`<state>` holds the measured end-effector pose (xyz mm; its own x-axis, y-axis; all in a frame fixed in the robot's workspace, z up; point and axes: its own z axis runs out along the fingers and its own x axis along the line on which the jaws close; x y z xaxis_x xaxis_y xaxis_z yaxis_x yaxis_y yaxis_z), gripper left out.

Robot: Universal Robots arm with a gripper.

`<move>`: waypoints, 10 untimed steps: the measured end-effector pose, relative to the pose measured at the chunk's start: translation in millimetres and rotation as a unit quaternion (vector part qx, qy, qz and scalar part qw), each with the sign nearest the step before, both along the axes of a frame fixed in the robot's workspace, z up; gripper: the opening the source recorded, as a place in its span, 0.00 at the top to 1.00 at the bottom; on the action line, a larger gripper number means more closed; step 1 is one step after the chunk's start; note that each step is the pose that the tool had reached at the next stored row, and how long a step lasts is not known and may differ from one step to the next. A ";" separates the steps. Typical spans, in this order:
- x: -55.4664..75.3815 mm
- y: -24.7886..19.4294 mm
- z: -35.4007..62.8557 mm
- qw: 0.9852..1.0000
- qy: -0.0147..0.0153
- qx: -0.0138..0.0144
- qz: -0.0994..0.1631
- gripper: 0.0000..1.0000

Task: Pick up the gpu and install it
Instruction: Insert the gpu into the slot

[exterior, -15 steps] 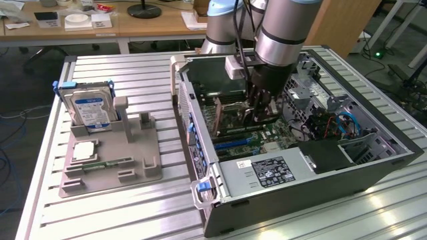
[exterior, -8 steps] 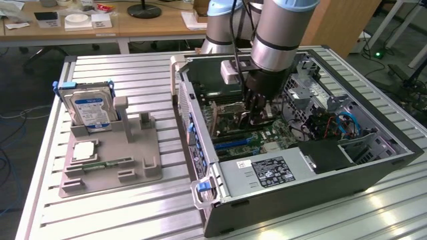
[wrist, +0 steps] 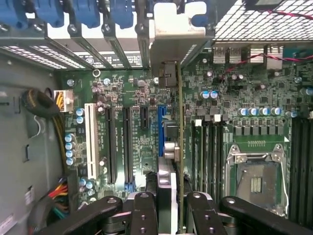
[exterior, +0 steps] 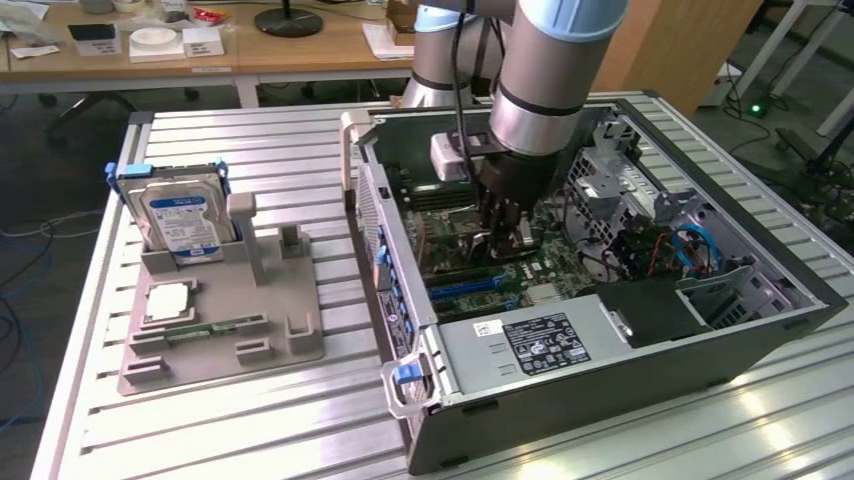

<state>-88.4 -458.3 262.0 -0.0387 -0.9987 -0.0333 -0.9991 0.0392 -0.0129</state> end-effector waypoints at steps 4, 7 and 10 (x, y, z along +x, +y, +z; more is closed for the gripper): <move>-0.7 -0.4 -6.5 1.000 0.000 0.000 0.000 0.72; -5.3 -0.5 -7.7 1.000 0.000 0.000 0.000 0.72; -5.6 -2.4 -9.9 1.000 0.000 0.000 0.000 0.72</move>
<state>-94.0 -460.7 252.1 -0.0387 -0.9987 -0.0335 -0.9992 0.0391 -0.0129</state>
